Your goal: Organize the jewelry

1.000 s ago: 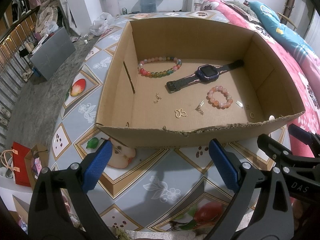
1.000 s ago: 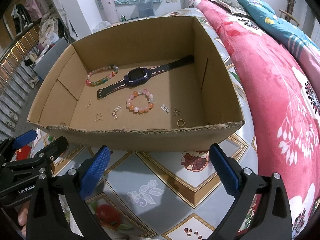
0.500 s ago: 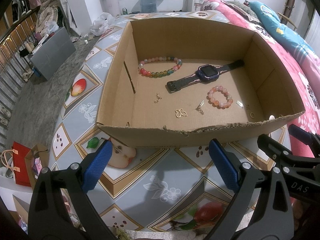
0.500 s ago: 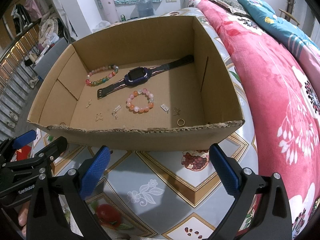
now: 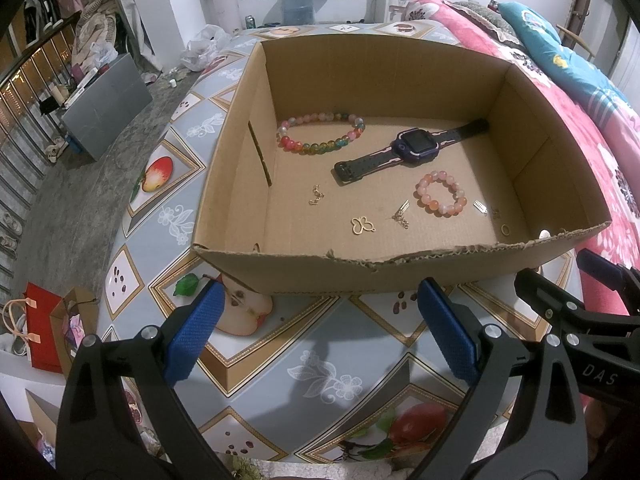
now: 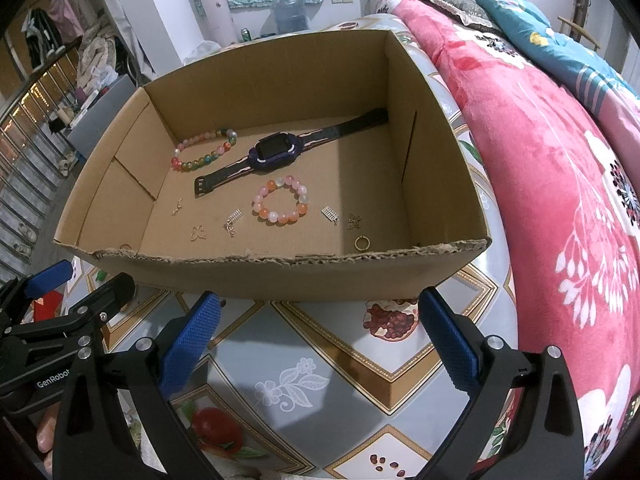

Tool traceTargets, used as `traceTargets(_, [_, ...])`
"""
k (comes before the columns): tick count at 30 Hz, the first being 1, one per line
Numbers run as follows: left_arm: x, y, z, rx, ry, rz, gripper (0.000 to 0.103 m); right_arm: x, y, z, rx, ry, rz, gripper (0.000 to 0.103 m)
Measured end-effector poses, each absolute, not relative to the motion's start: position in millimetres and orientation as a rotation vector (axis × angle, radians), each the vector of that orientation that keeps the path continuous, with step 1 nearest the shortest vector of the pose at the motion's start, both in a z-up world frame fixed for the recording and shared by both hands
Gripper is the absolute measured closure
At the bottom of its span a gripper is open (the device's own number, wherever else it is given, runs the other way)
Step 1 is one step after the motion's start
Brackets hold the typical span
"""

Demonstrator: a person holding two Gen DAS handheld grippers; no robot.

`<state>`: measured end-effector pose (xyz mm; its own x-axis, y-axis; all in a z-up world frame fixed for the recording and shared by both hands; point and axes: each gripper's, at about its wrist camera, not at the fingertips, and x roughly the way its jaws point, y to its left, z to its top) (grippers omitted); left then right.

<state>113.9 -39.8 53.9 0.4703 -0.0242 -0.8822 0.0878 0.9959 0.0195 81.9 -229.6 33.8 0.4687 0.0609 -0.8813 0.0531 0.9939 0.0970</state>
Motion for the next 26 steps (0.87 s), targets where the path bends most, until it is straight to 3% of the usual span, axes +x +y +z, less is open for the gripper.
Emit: traceTargets(26, [112.3, -38.3, 53.4, 0.064, 1.083, -0.066, 0.010, 81.7, -230.6, 33.6, 0.114, 1.084, 0.004, 0.007])
